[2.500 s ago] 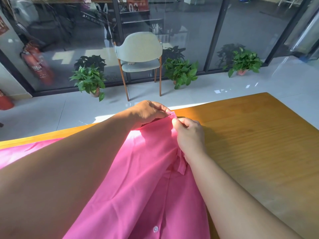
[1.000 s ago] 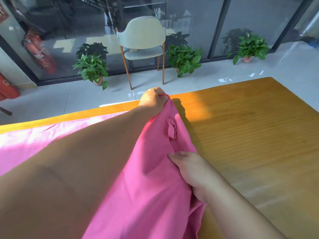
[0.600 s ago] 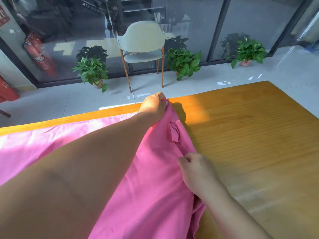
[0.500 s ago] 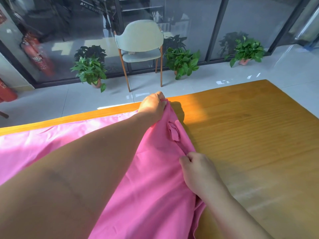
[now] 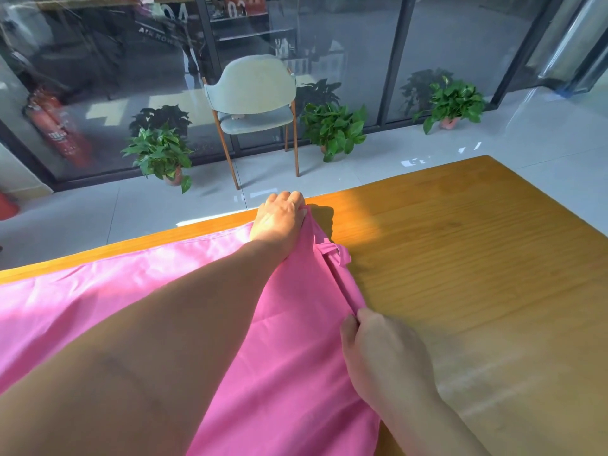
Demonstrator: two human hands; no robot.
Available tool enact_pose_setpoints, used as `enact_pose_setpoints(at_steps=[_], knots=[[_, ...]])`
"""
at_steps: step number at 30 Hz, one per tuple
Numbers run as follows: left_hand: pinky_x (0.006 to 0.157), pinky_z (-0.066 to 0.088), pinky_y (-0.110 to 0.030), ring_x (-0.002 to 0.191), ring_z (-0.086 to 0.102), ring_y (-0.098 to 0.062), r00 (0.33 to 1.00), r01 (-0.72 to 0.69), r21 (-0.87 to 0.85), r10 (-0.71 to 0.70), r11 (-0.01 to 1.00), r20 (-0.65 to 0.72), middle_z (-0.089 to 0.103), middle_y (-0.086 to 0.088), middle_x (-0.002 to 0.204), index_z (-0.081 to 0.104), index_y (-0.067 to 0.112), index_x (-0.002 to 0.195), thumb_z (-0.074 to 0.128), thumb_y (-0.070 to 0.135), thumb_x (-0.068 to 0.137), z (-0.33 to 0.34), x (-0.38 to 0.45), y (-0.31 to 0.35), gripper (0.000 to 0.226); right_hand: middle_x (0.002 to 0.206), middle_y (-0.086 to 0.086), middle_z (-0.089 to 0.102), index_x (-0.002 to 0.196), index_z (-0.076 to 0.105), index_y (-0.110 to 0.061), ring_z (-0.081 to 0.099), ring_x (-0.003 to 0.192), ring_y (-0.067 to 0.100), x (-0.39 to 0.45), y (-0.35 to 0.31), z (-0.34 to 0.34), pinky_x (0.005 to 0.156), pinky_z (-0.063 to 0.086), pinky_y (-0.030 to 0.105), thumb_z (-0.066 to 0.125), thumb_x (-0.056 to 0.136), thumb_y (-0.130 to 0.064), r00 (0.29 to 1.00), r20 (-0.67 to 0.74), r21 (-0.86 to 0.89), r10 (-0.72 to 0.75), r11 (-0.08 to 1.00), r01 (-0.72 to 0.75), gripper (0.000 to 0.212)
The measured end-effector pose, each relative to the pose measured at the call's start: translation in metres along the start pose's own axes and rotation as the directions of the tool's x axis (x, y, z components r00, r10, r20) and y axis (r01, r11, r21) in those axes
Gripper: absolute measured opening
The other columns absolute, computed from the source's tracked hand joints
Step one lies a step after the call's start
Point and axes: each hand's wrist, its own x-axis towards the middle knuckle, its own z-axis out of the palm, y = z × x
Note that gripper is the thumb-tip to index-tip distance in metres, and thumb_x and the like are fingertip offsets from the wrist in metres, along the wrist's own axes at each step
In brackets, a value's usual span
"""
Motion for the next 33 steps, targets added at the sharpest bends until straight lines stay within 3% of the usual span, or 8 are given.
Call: enact_pose_setpoints(at_steps=[11,14,17,21,24,26,28,33], knots=[[0.099,0.033,-0.038,0.117,0.041,-0.026,0.995,0.008,0.096,-0.018,0.995,0.102,0.05,-0.005,0.122,0.051,0.022,0.128,0.045,0.041,0.097,-0.012,-0.003,0.004,0.037,0.101,0.006,0.069,0.098,0.064,-0.019,0.064,0.096,0.03,0.008,0.005,0.006,0.073,0.042,0.033,0.032,0.101,-0.033,1.0,0.018,-0.057,0.004,0.998,-0.003,0.035],[0.1,0.031,-0.037,0.117,0.042,-0.027,0.994,-0.015,-0.033,0.011,0.999,-0.109,0.05,-0.007,0.125,0.053,0.018,0.13,0.052,0.033,0.097,-0.025,-0.034,0.008,0.037,0.102,0.007,0.068,0.102,0.065,-0.018,0.063,0.096,0.03,0.008,0.003,0.005,0.074,0.042,0.033,0.032,0.101,-0.035,0.998,0.043,-0.063,0.037,0.997,-0.034,0.037],[0.091,0.039,-0.038,0.102,0.053,-0.029,0.958,-0.119,-0.068,0.096,0.991,-0.27,0.057,-0.008,0.109,0.065,0.012,0.112,0.06,0.016,0.093,-0.042,-0.093,0.004,0.02,0.106,0.009,0.068,0.105,0.065,-0.017,0.062,0.101,0.031,0.007,-0.001,-0.001,0.075,0.042,0.033,0.034,0.101,-0.036,0.997,0.05,-0.057,0.061,0.997,-0.059,0.037],[0.087,0.051,-0.041,0.095,0.061,-0.03,0.96,-0.274,-0.007,0.273,0.962,-0.056,0.063,-0.005,0.101,0.071,0.013,0.105,0.058,0.015,0.089,-0.049,-0.17,-0.018,0.02,0.106,0.013,0.068,0.101,0.067,-0.013,0.062,0.096,0.034,0.007,-0.004,-0.006,0.072,0.042,0.033,0.04,0.098,-0.041,0.987,0.109,0.003,0.117,0.993,-0.118,0.039],[0.101,0.045,-0.043,0.116,0.055,-0.031,0.956,-0.198,0.018,0.189,0.98,0.223,0.058,-0.005,0.127,0.062,0.017,0.127,0.054,0.034,0.09,-0.046,-0.2,-0.024,0.042,0.084,0.007,0.059,0.083,0.059,-0.012,0.053,0.077,0.028,-0.006,-0.006,-0.012,0.056,0.037,0.03,0.051,0.093,-0.048,0.969,0.191,0.249,0.16,0.947,-0.205,0.038],[0.109,0.037,-0.042,0.13,0.043,-0.026,0.948,-0.175,0.042,0.157,0.984,0.275,0.045,-0.002,0.142,0.051,0.019,0.14,0.055,0.04,0.093,-0.044,-0.212,-0.022,0.052,0.093,0.003,0.059,0.099,0.064,-0.009,0.055,0.084,0.023,-0.024,-0.008,-0.02,0.058,0.04,0.029,0.065,0.089,-0.047,0.933,0.302,0.506,0.197,0.796,-0.331,0.04],[0.115,0.028,-0.04,0.137,0.033,-0.023,0.95,-0.176,0.051,0.156,0.983,0.272,0.035,0.0,0.148,0.041,0.019,0.145,0.046,0.043,0.095,-0.045,-0.22,-0.02,0.056,0.112,0.005,0.063,0.123,0.061,-0.006,0.058,0.095,0.021,-0.043,-0.008,-0.024,0.074,0.047,0.033,0.073,0.084,-0.042,0.903,0.386,0.596,0.19,0.696,-0.401,0.054],[0.12,0.014,-0.036,0.146,0.014,-0.019,0.926,-0.181,0.119,0.128,0.976,0.355,0.017,0.004,0.157,0.021,0.022,0.153,0.033,0.044,0.102,-0.042,-0.221,-0.018,0.057,0.144,0.003,0.05,0.145,0.044,-0.006,0.052,0.113,0.015,-0.069,-0.008,-0.025,0.094,0.038,0.028,0.067,0.093,-0.028,0.927,0.372,0.738,0.055,0.588,-0.331,0.061]])
